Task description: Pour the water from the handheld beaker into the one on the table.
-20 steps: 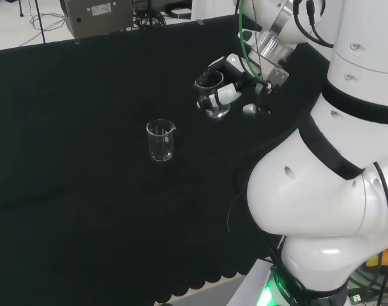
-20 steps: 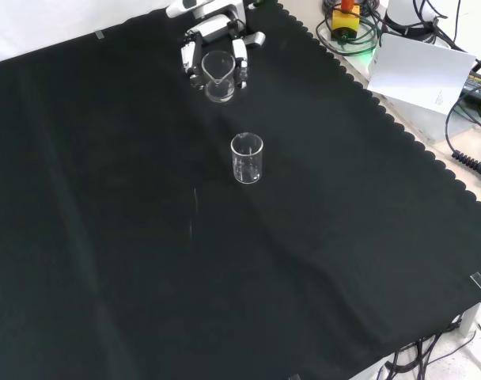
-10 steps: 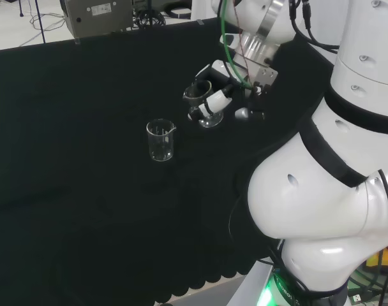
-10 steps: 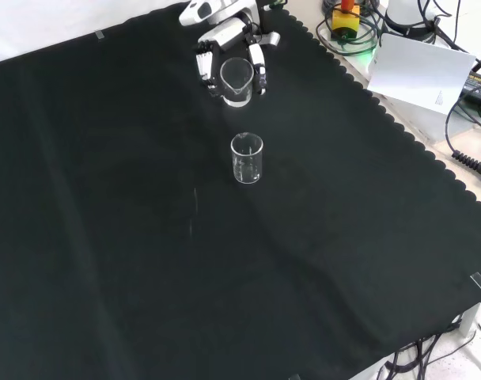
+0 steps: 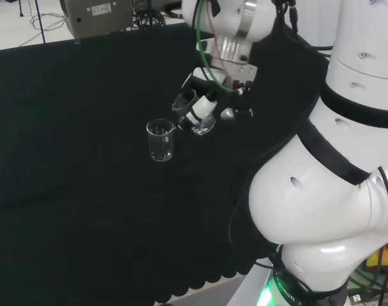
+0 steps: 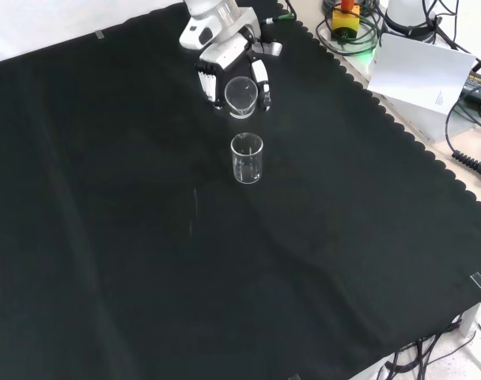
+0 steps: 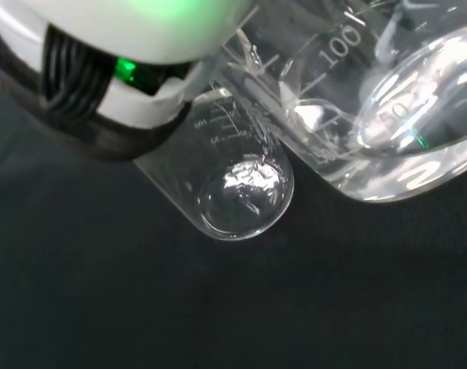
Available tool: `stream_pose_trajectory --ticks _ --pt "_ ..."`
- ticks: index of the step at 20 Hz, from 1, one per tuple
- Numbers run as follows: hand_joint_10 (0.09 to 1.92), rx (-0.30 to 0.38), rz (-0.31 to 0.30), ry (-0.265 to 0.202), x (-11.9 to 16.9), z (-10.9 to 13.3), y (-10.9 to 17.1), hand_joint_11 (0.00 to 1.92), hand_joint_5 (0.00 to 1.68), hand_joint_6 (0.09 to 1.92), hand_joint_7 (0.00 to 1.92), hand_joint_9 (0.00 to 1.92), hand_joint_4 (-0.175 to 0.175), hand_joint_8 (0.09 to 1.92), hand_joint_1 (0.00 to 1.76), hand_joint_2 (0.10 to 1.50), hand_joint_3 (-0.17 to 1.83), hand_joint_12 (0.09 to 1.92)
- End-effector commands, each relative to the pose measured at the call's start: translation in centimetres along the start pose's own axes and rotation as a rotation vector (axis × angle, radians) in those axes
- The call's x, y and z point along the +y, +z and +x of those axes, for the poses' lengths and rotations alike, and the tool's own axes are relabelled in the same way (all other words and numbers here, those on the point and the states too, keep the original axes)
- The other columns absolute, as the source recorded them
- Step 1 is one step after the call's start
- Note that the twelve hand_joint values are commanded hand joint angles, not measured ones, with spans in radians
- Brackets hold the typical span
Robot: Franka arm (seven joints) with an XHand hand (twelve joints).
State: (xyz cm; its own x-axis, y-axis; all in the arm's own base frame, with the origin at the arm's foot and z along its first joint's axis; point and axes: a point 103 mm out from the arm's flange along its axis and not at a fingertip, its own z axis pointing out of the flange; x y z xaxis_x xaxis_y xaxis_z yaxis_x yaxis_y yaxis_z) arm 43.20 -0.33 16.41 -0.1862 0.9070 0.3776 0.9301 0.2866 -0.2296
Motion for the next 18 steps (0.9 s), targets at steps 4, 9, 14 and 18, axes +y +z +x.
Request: stream_pose_trajectory --ticks 4,9,14,18 --pt "0.67 -0.143 0.112 -0.006 1.7 1.8 0.2 1.25 1.22 0.77 1.28 1.51 -0.175 0.75 1.31 0.62 0.74 0.74" --pt "0.67 -0.205 0.151 0.016 1.6 1.7 -0.1 1.26 1.22 0.77 1.28 1.51 -0.175 0.75 1.31 0.62 0.74 0.74" --pt "0.68 -0.253 0.192 0.030 1.7 2.1 -0.3 1.26 1.22 0.77 1.27 1.51 -0.175 0.75 1.31 0.62 0.74 0.75" --pt "0.68 -0.302 0.227 0.051 1.9 2.8 -0.4 1.26 1.22 0.77 1.27 1.51 -0.175 0.76 1.31 0.62 0.75 0.75"
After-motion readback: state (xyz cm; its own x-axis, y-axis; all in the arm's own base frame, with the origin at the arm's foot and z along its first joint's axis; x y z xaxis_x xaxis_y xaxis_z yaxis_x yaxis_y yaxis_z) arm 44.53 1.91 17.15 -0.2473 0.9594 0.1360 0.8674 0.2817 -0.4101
